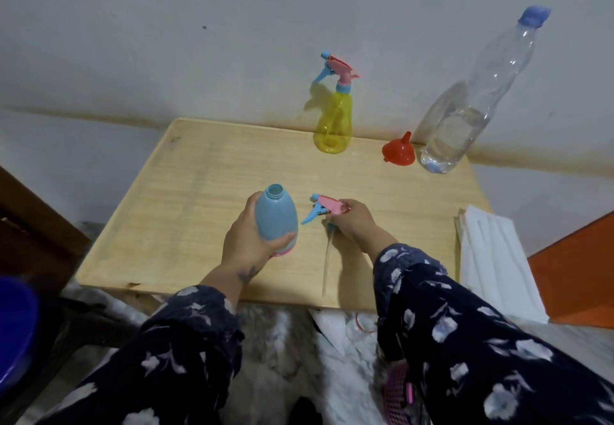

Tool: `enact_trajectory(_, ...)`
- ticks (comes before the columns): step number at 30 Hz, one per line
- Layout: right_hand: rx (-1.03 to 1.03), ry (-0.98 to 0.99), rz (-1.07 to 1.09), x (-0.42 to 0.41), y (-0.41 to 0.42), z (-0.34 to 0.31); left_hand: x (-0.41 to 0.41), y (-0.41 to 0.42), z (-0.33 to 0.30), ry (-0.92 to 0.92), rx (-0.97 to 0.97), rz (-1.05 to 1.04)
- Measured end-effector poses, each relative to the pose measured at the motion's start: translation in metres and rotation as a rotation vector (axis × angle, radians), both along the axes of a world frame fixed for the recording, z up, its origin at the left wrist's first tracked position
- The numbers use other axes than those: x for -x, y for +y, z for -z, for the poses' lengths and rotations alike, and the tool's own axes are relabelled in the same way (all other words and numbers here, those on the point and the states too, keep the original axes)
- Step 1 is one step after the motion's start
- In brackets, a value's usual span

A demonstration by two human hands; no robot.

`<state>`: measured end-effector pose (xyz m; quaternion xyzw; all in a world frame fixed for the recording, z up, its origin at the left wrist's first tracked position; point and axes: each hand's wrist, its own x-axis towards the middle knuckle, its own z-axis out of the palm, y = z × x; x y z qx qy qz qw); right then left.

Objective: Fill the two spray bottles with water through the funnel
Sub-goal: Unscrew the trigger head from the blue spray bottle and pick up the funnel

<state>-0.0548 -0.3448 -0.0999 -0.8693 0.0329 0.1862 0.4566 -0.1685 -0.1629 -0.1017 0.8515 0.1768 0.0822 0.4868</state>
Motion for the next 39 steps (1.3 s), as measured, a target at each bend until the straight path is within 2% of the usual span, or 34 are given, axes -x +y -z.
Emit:
enact_trajectory(2,0.037,0.007,-0.032,0.002,-0.002,0.005,0.0,-0.001,0.0,-0.003,-0.016,-0.003)
enact_trajectory(6,0.244,-0.011,-0.118,0.005,-0.009,0.011,0.002,-0.001,0.003,-0.003,-0.035,-0.011)
enact_trajectory(10,0.278,0.056,-0.117,-0.006,-0.022,0.012,0.002,0.001,0.004,-0.006,-0.035,-0.009)
enact_trajectory(14,0.191,-0.142,0.108,-0.04,-0.048,-0.001,0.001,0.0,0.006,-0.006,-0.028,-0.015)
enact_trajectory(19,0.07,-0.32,0.296,-0.102,-0.071,-0.019,0.001,0.003,0.01,-0.006,0.088,-0.036)
enact_trajectory(21,0.064,-0.374,0.338,-0.125,-0.074,-0.016,0.001,0.002,0.009,-0.012,0.057,-0.048)
enact_trajectory(24,0.023,-0.352,0.477,-0.152,-0.071,-0.002,0.0,0.002,0.009,-0.027,-0.053,-0.057)
enact_trajectory(31,0.271,-0.419,0.513,-0.181,-0.071,0.023,-0.002,0.004,0.014,-0.04,-0.114,-0.064)
enact_trajectory(35,0.215,-0.422,0.513,-0.176,-0.069,0.02,-0.003,0.005,0.014,-0.032,-0.112,-0.055)
enact_trajectory(39,0.071,-0.437,0.476,-0.155,-0.065,0.011,-0.001,0.005,0.013,-0.033,-0.108,-0.025)
